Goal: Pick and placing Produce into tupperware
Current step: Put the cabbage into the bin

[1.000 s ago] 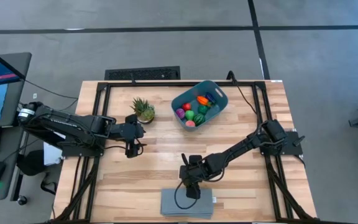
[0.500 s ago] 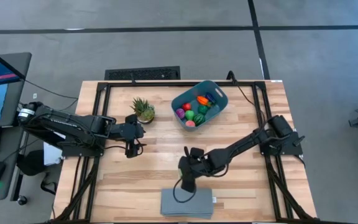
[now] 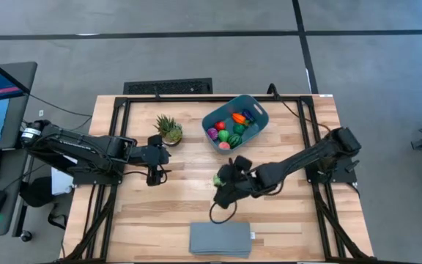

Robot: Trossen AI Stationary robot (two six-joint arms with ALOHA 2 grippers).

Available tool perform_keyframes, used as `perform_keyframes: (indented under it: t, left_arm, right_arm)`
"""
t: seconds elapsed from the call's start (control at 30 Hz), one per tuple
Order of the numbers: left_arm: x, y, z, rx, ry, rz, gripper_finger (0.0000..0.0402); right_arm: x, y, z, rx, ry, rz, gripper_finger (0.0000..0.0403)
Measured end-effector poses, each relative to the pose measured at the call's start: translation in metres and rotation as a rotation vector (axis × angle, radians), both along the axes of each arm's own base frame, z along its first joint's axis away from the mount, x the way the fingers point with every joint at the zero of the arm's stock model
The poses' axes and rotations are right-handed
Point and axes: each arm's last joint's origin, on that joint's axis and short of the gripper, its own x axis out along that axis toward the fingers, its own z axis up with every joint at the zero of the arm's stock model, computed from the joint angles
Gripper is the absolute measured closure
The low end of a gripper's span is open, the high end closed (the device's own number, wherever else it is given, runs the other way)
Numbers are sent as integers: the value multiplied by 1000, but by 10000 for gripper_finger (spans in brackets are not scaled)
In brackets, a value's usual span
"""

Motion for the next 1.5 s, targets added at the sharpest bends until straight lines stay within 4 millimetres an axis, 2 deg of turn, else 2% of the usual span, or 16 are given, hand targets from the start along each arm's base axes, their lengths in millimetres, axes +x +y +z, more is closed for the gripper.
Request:
perform_keyframes:
  t: [0.23, 0.53, 0.67, 0.9, 1.13, 1.3, 1.5]
  left_arm:
    - [0, 0, 0, 18, 2, -22, 127]
    - [1, 0, 1, 19, -13, -26, 127]
    - [3, 0, 2, 14, -31, -22, 127]
    - [5, -1, 4, -4, -64, -7, 127]
    - [5, -1, 5, -8, -74, -4, 127]
    - [5, -1, 5, -2, -76, 1, 127]
    - [6, 0, 5, 7, -79, 9, 127]
  right_arm:
    - [-25, -18, 33, -95, -25, -137, 133]
    - [-64, -49, 65, -180, 30, -316, 133]
    - [-76, -67, 75, -205, 54, -367, 133]
    - [-84, -102, 88, -219, 38, -487, 133]
    - [-89, -138, 91, -188, 27, -612, 133]
    - [-90, -160, 80, -111, 51, -663, 133]
    - [-83, -183, 65, -45, 2, -646, 133]
